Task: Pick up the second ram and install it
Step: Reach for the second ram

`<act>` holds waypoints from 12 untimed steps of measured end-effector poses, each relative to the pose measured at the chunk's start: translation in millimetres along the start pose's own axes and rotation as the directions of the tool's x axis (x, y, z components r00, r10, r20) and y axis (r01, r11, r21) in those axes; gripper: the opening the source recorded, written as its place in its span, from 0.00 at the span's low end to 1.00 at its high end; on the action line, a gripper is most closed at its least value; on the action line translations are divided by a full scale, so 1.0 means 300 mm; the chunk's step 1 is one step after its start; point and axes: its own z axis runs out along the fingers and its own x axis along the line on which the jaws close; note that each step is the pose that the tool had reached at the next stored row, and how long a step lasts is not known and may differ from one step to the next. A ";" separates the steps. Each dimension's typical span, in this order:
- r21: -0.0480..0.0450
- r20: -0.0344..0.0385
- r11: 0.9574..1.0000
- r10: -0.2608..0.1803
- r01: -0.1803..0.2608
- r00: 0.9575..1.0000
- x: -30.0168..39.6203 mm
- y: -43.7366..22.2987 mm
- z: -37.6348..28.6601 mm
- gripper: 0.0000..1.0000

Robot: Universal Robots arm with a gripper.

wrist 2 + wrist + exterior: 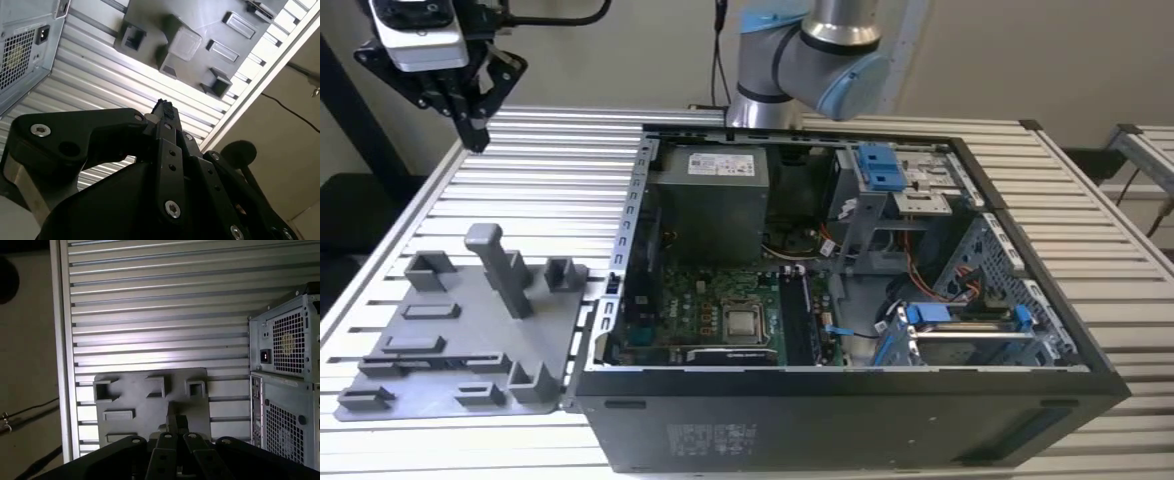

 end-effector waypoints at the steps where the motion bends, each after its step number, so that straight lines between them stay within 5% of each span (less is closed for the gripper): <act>1: 0.000 -0.002 1.000 0.000 0.000 1.000 0.004 0.000 0.000 0.11; 12: 0.001 -0.020 1.000 0.001 -0.001 1.000 0.042 -0.003 0.004 0.11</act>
